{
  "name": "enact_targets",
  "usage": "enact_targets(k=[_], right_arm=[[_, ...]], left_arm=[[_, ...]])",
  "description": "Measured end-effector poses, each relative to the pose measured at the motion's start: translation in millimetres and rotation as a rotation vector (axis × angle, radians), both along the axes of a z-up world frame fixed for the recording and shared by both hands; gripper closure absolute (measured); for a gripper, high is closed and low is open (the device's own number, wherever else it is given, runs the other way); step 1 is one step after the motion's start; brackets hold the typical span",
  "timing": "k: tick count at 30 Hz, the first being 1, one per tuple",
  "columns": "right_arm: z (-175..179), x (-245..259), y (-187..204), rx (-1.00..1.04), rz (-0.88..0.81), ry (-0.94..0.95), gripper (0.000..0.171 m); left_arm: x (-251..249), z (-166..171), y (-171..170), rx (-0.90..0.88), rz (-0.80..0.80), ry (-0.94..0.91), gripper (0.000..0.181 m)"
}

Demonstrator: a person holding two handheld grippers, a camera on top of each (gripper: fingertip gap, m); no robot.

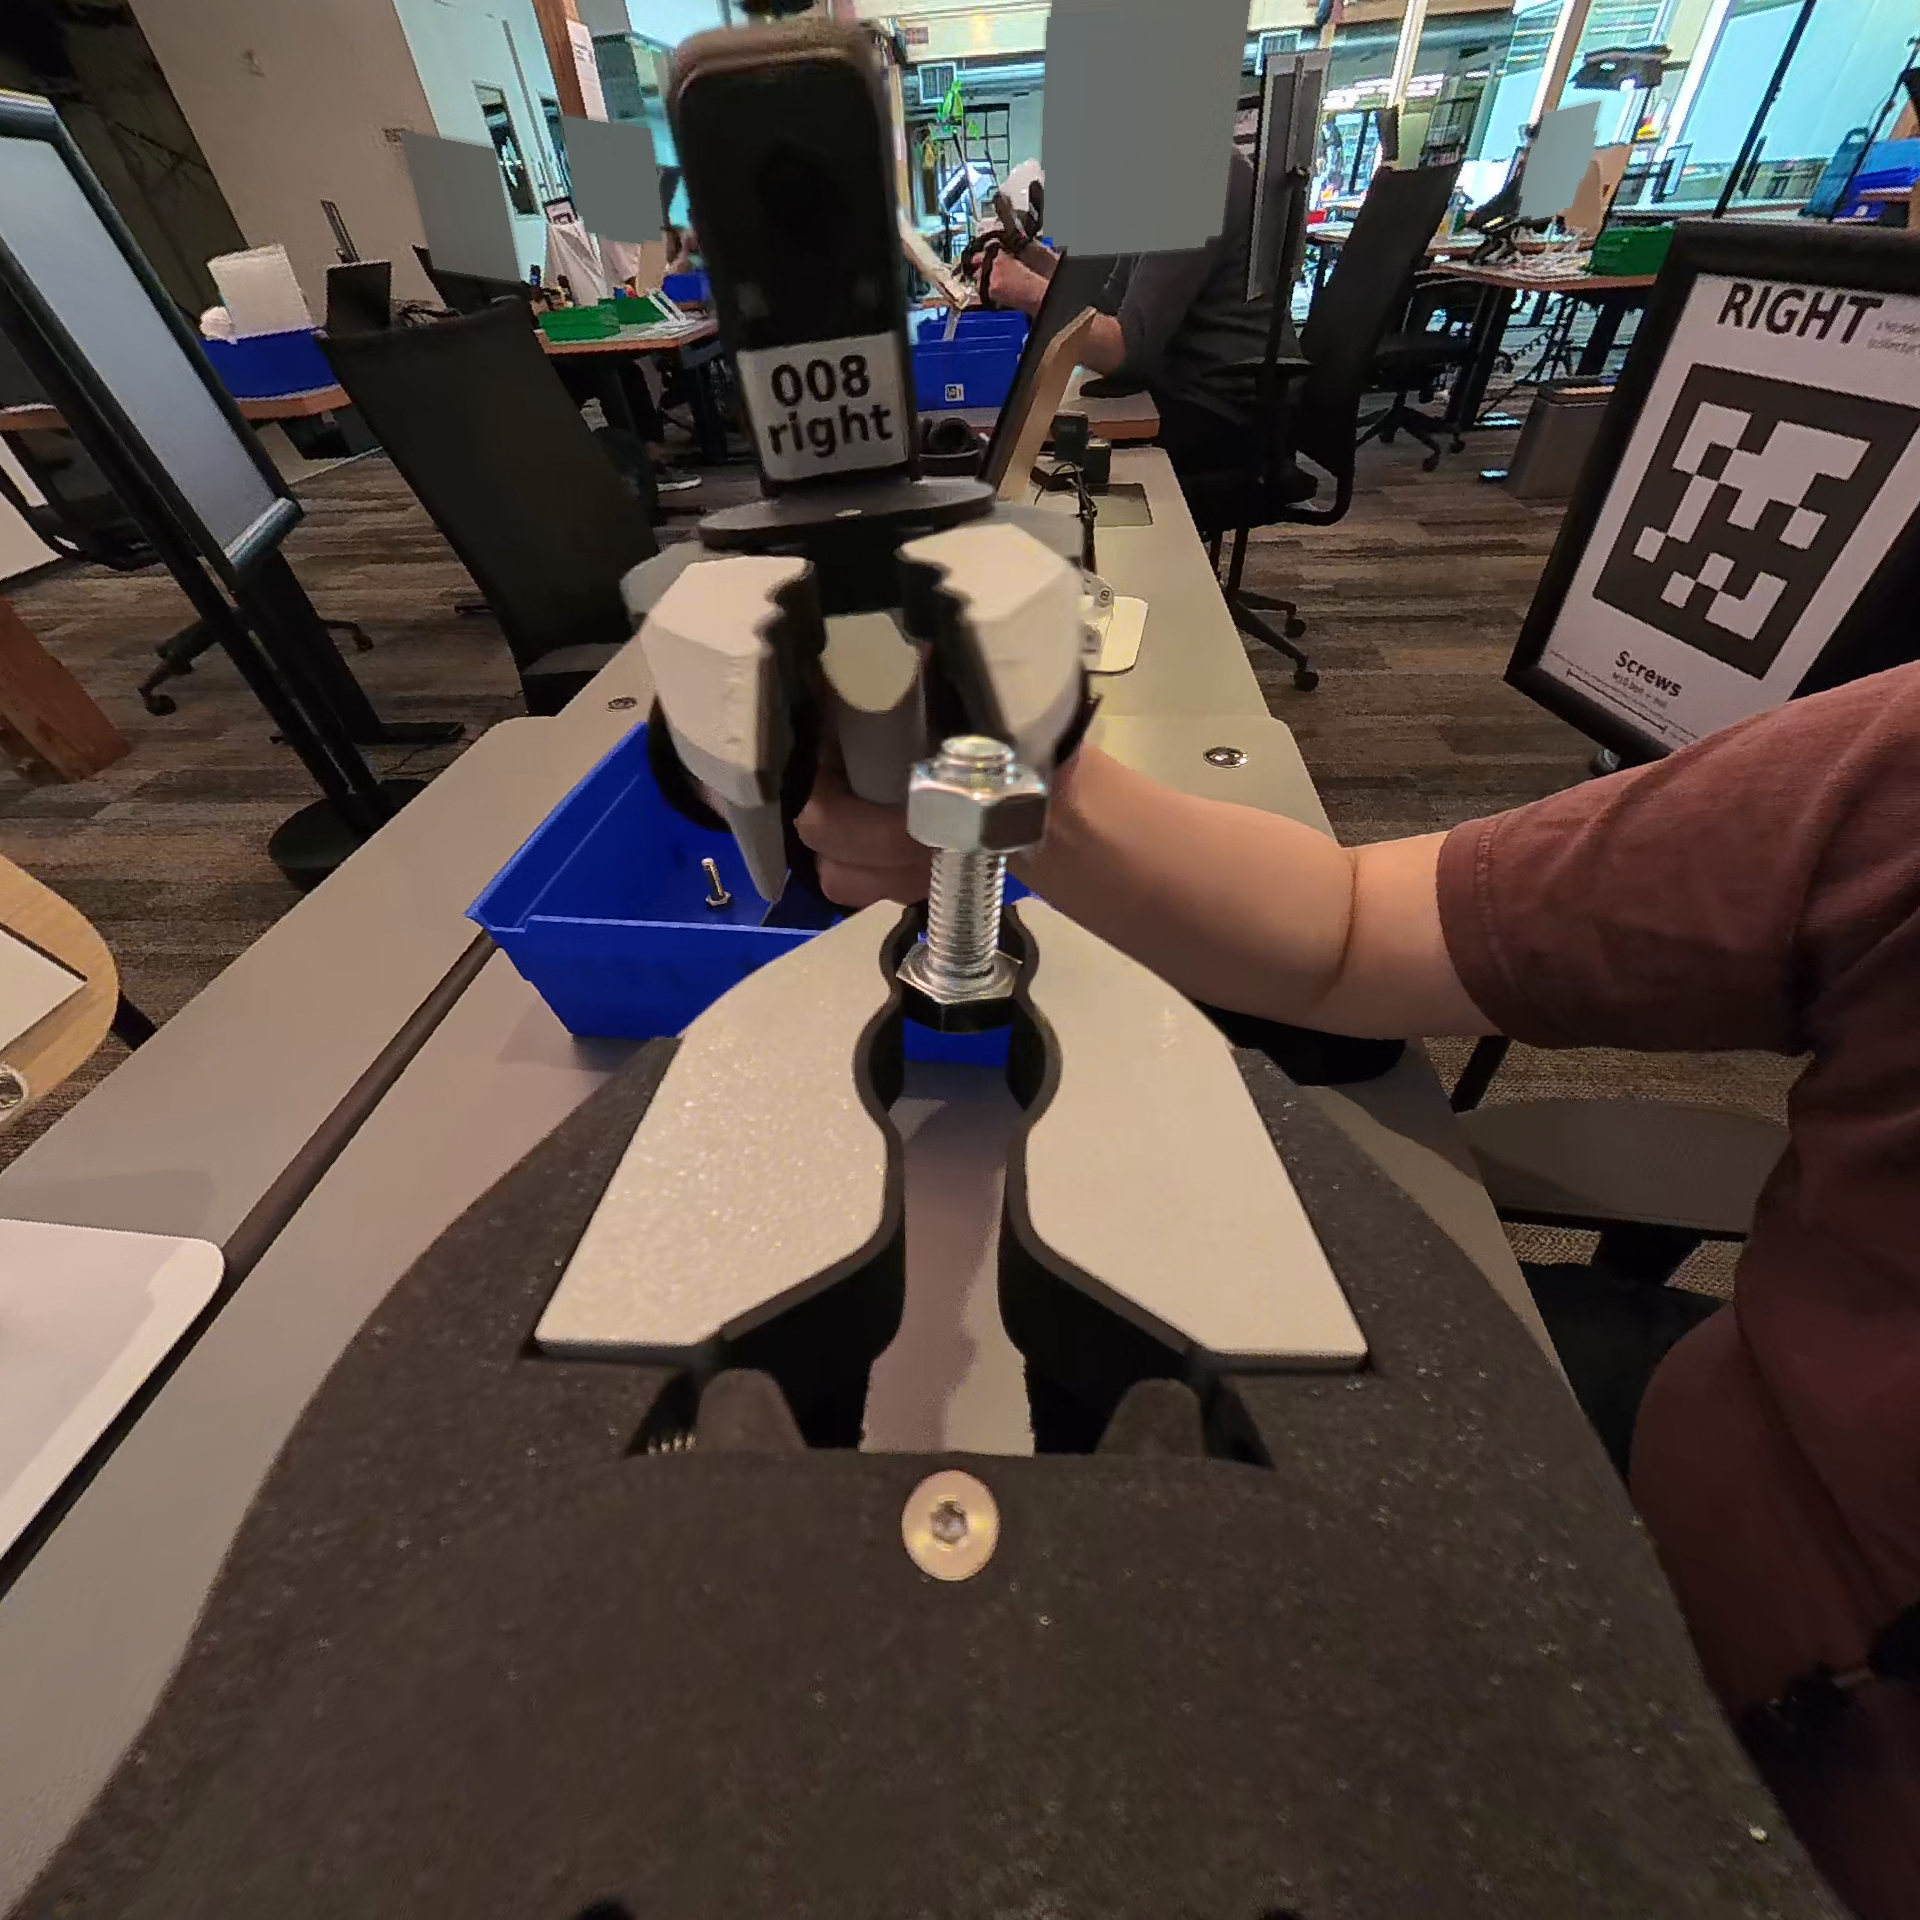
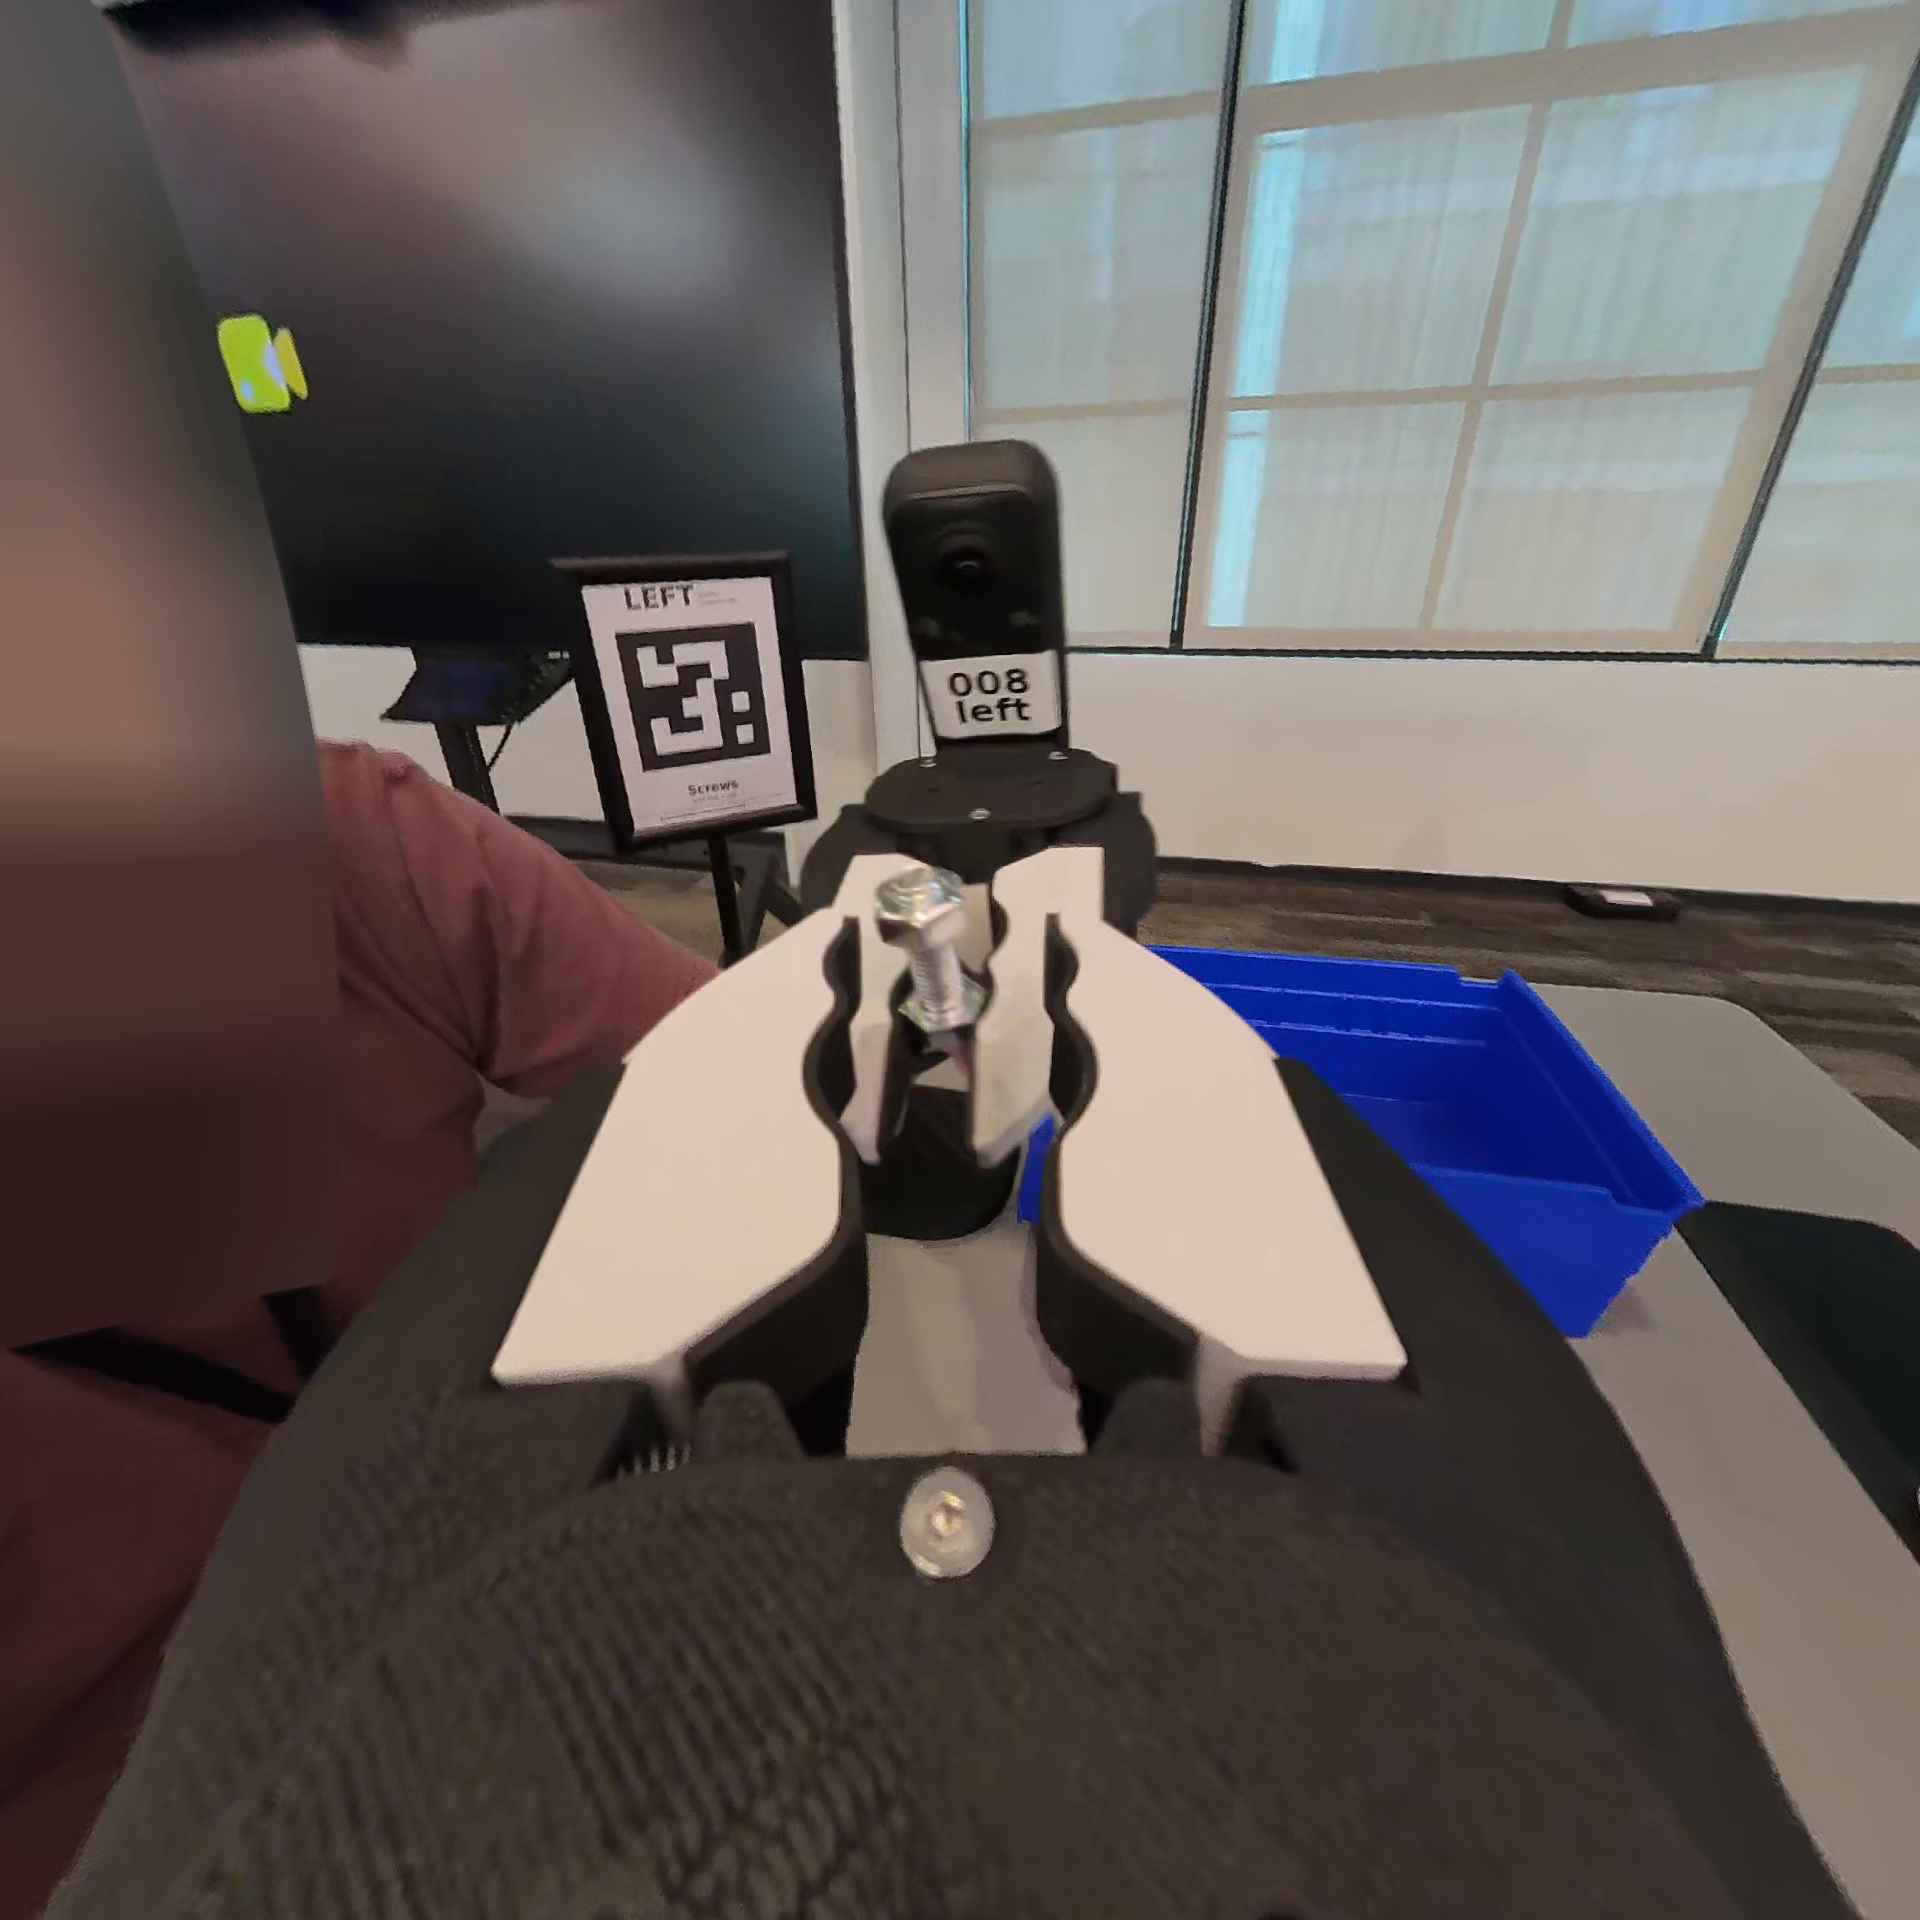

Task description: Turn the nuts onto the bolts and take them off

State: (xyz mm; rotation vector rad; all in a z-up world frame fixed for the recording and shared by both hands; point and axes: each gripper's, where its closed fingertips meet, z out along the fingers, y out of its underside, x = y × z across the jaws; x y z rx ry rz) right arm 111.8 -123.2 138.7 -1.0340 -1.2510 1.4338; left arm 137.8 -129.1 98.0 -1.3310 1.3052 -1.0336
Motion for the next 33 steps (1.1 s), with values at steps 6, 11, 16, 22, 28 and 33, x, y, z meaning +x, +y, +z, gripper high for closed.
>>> enact_targets(k=[6, 11, 16, 22, 28, 33], right_arm=[[-3.6, -5.4, 0.6, 0.029, -0.033, -0.021, 0.134], [-0.3, -0.4, -0.4, -0.01, 0.001, -0.009, 0.14], [-3.9, -10.0, -11.2, 0.074, -0.018, -0.04, 0.14], [3.2, 6.8, 3.8, -0.044, 0.028, 0.031, 0.145], [0.7, -4.4, -10.7, 0.04, 0.016, -0.008, 0.143], [3.8, 6.7, 4.0, -0.043, 0.019, 0.028, 0.148]], left_arm=[[2.6, -2.2, -2.1, -0.011, -0.014, 0.003, 0.167], [-0.6, 1.7, -1.3, -0.015, -0.01, -0.011, 0.167], [2.2, -0.6, -4.1, -0.019, -0.027, -0.003, 0.167], [0.5, 3.3, -6.6, -0.021, -0.035, -0.018, 0.167], [2.8, 0.2, -8.4, -0.026, -0.05, -0.006, 0.167], [1.7, 2.8, -10.8, -0.018, -0.049, -0.009, 0.167]])
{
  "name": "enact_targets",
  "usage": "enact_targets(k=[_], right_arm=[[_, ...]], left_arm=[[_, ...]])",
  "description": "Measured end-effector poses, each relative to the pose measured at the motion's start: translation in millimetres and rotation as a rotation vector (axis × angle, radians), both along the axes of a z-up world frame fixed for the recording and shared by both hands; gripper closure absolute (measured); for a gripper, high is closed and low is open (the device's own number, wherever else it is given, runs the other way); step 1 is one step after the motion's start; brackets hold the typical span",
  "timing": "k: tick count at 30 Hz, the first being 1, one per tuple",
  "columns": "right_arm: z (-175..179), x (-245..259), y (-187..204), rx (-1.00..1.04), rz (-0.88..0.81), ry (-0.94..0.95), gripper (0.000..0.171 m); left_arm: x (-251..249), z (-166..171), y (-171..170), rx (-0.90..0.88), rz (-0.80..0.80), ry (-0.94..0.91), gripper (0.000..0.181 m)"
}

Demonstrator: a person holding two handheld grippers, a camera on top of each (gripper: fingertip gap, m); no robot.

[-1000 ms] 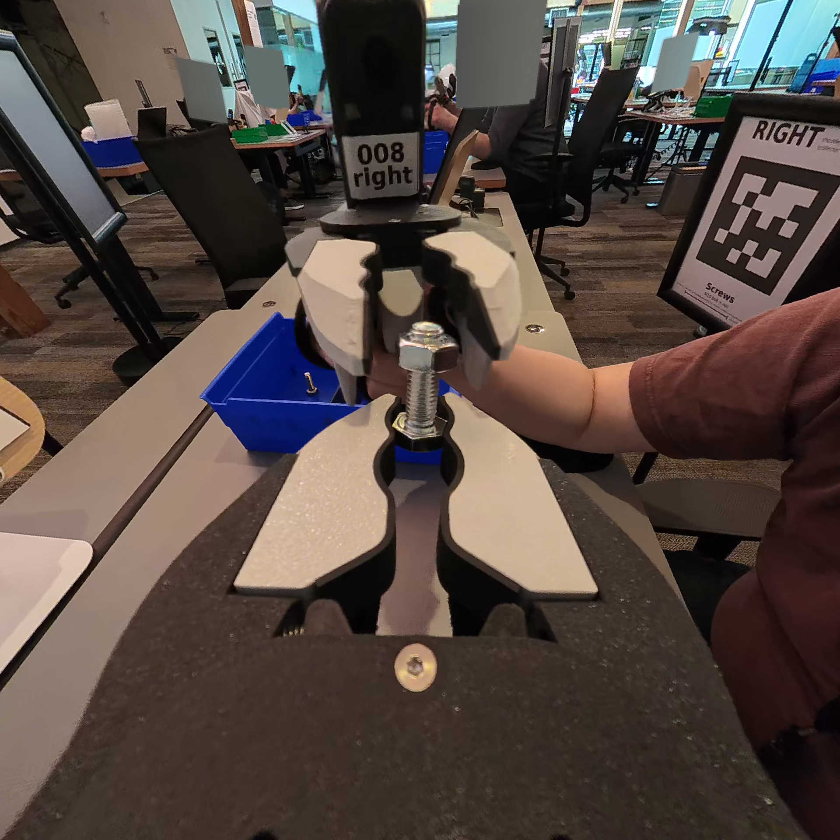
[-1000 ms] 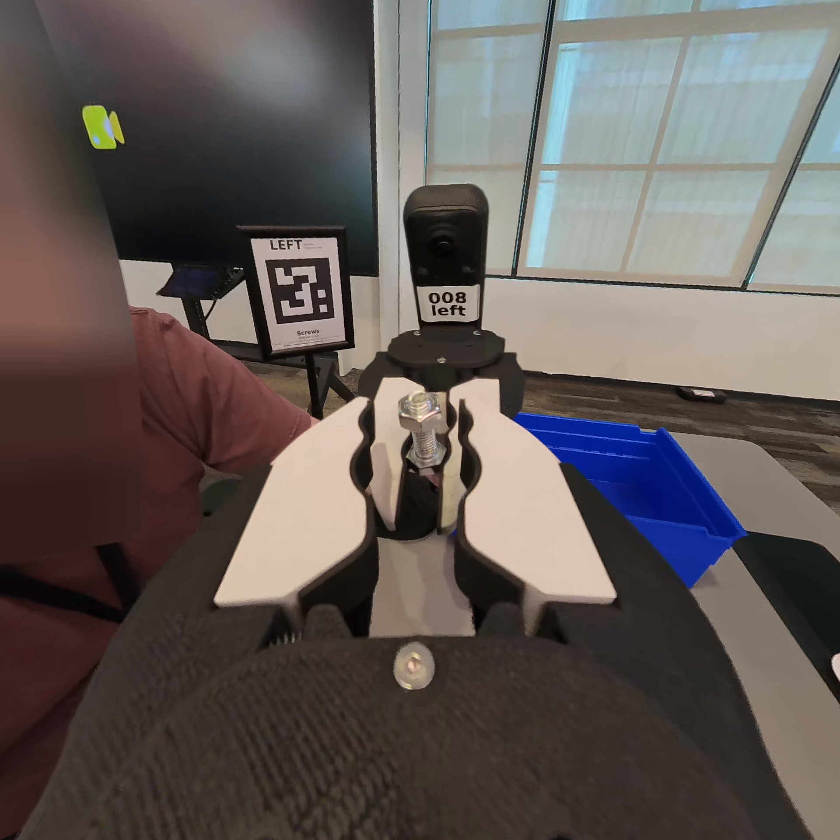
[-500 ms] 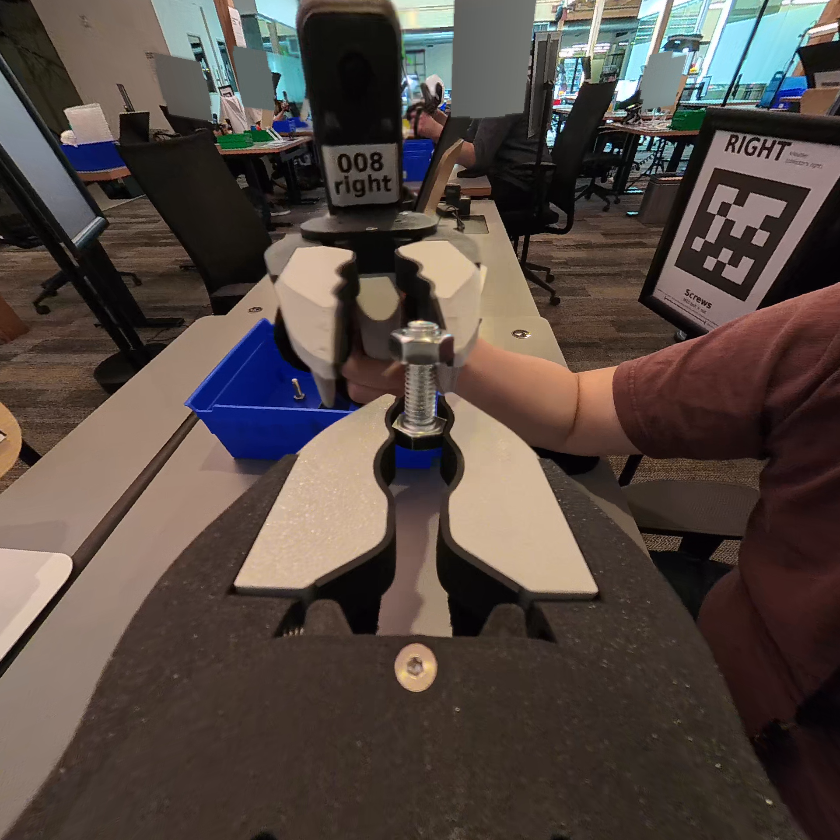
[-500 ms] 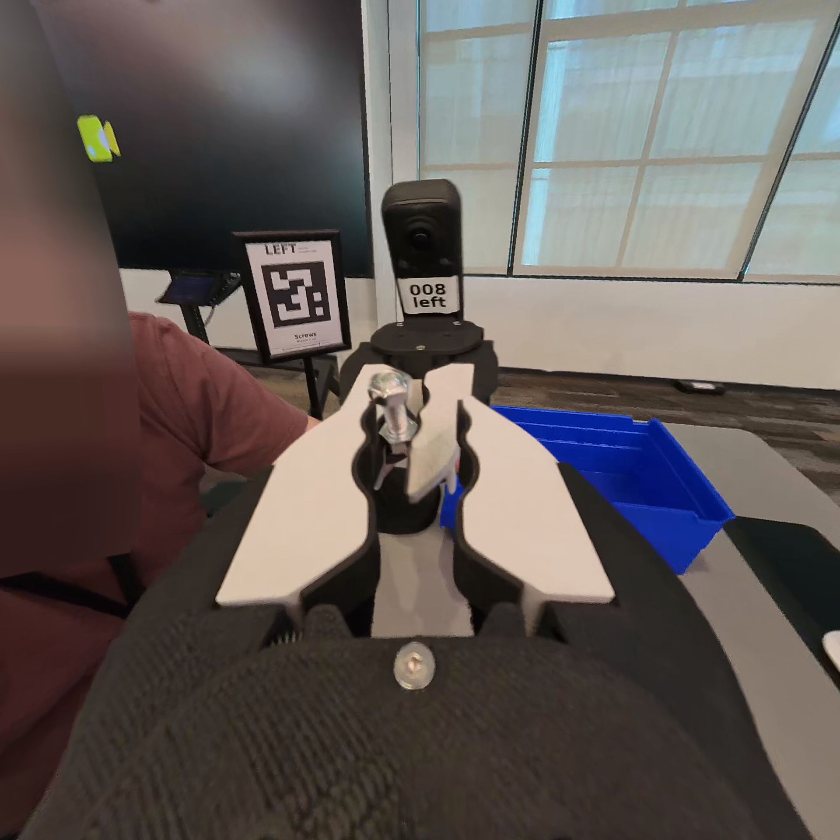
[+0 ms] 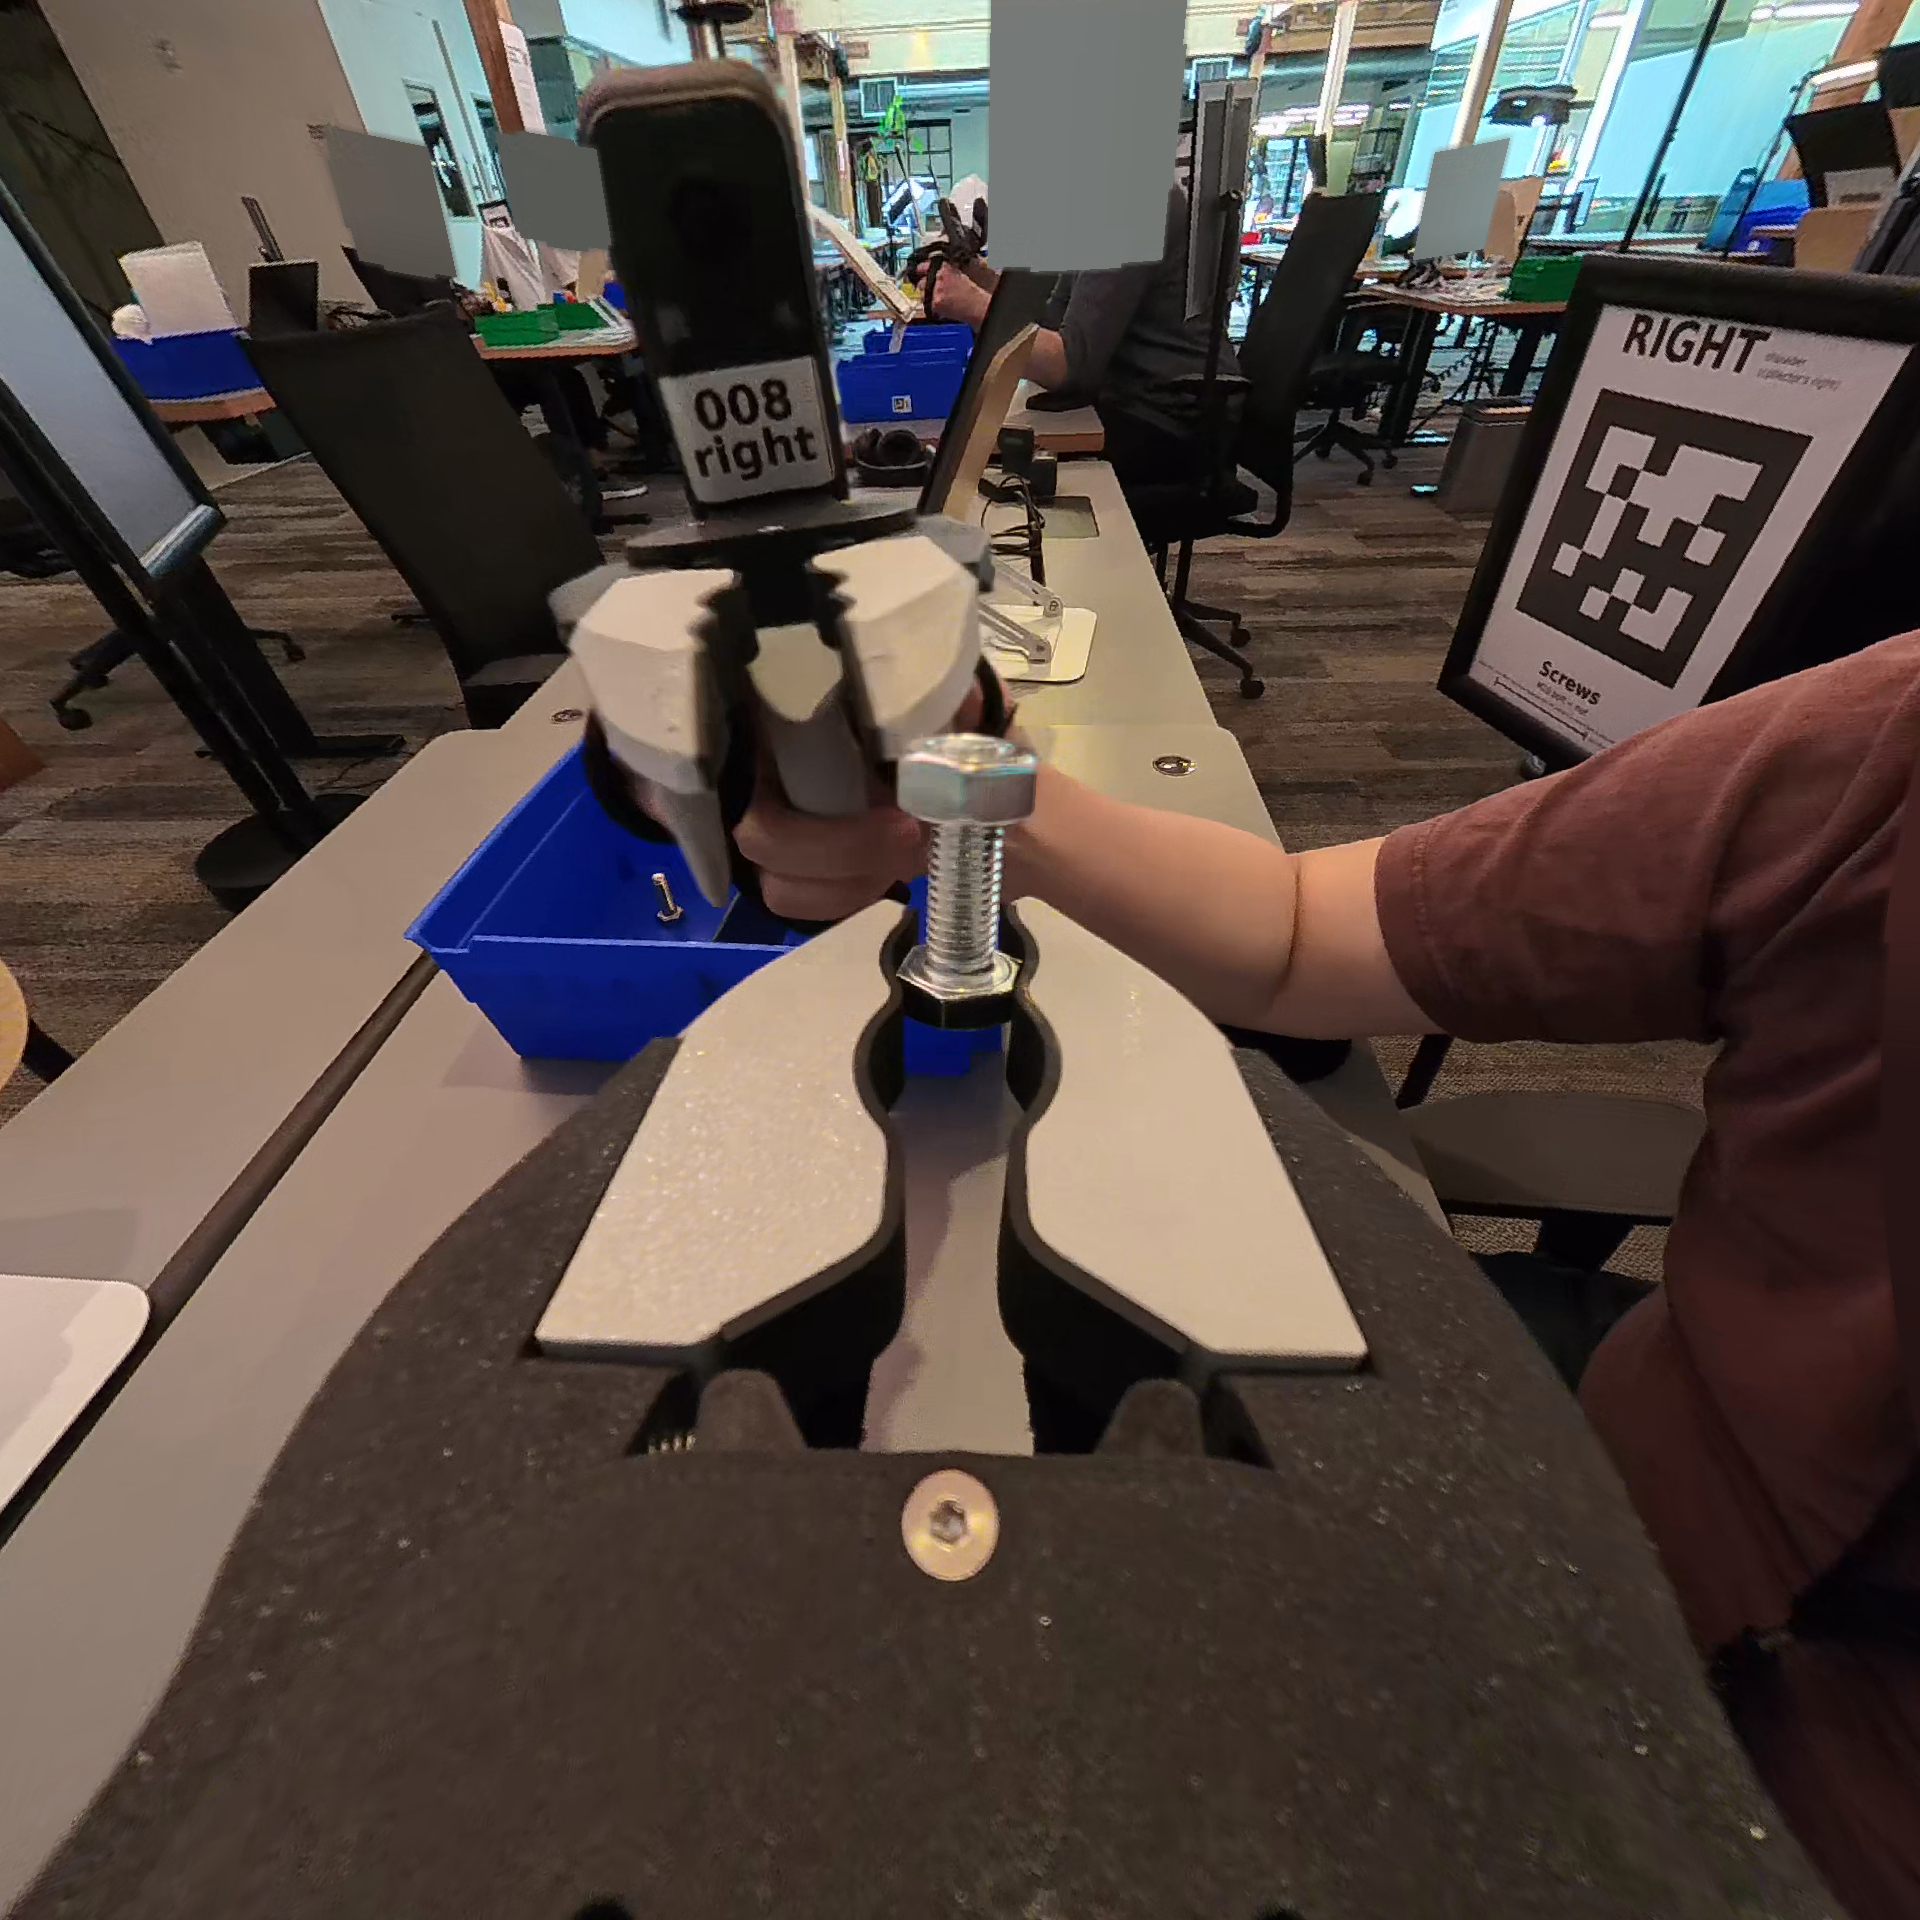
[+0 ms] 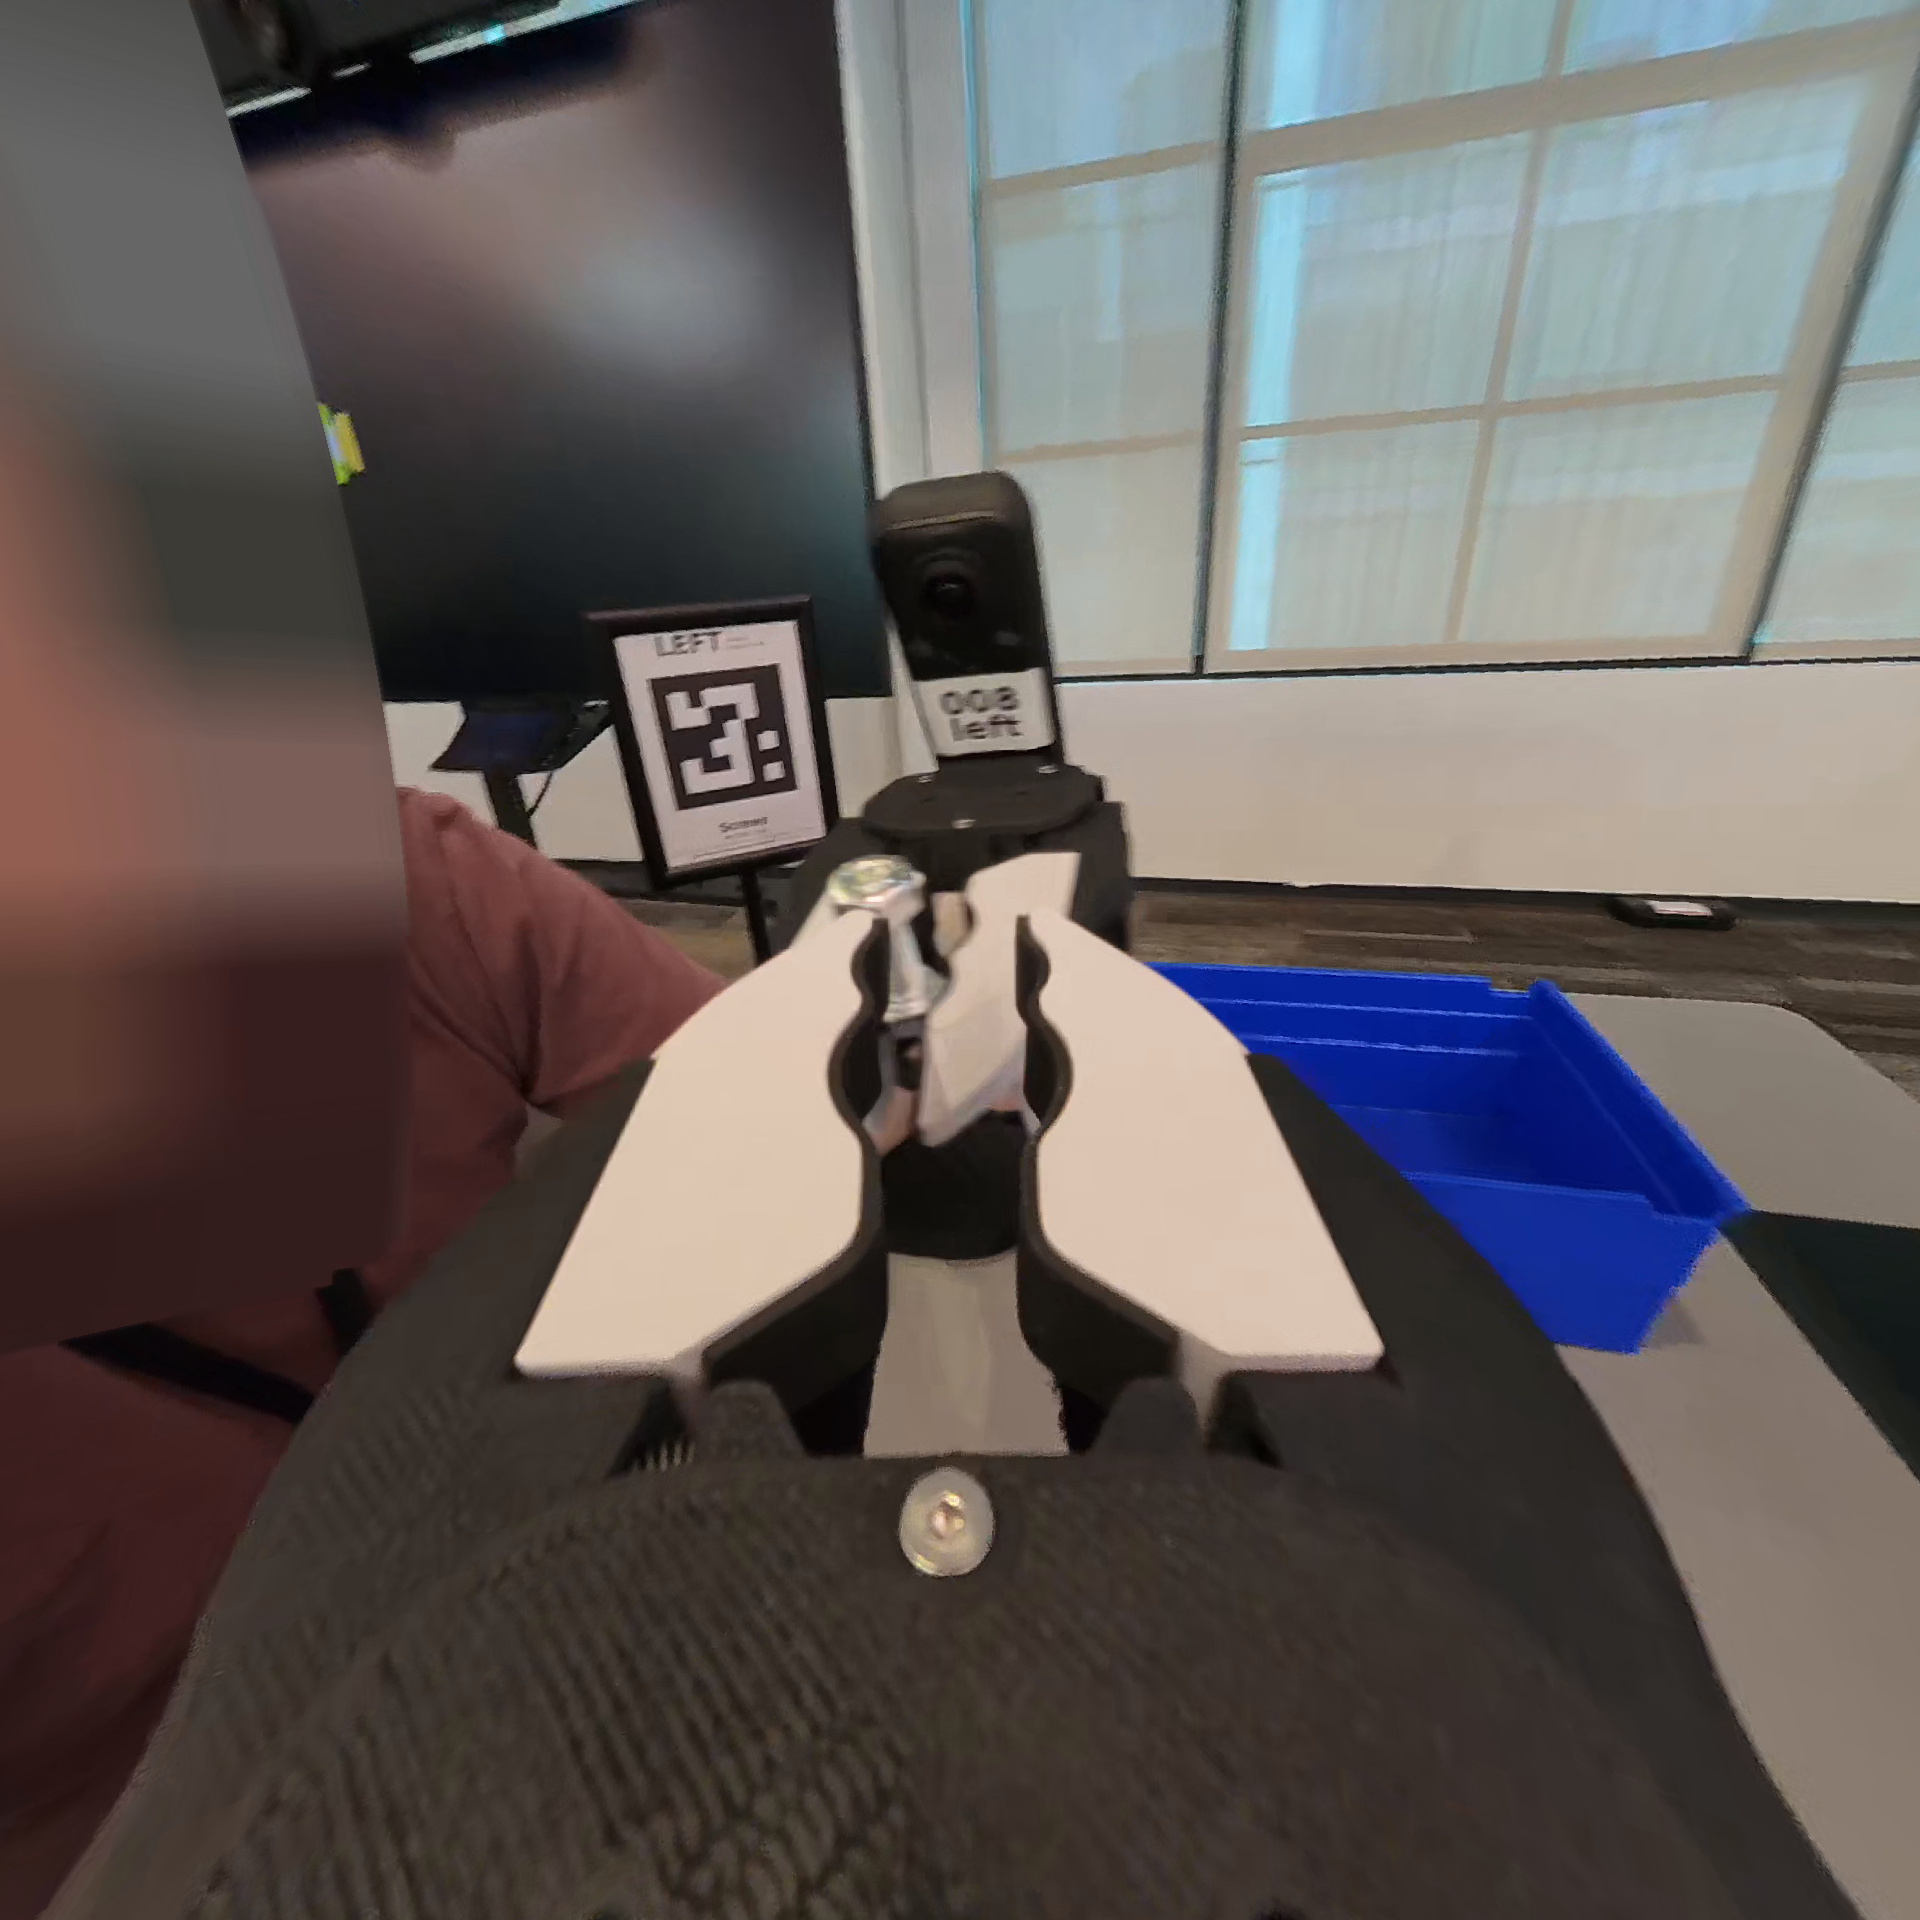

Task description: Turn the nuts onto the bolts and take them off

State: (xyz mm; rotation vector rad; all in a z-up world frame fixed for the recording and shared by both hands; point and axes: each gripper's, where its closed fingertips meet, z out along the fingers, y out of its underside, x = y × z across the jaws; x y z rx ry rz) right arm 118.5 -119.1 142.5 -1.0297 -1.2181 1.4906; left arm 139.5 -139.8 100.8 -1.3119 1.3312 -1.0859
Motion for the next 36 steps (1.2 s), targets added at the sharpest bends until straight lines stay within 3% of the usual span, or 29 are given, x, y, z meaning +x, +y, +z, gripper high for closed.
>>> enact_targets(k=[4, 9, 17, 36], right_arm=[[-5.1, -15.2, -25.9, 0.117, 0.027, -0.053, 0.14], [-6.3, -9.1, -7.3, 0.055, -0.002, -0.039, 0.137], [-3.3, -11.6, -18.7, 0.094, 0.023, -0.025, 0.151], [-8.0, -16.7, -23.2, 0.138, 0.009, -0.062, 0.15]], left_arm=[[0.6, -1.5, 1.8, -0.005, 0.002, 0.003, 0.167], [0.7, -0.1, 1.8, -0.003, 0.013, -0.002, 0.167], [-0.8, 1.1, 1.5, -0.001, 0.007, -0.005, 0.167], [4.6, -13.6, 2.8, 0.023, 0.024, 0.077, 0.167]])
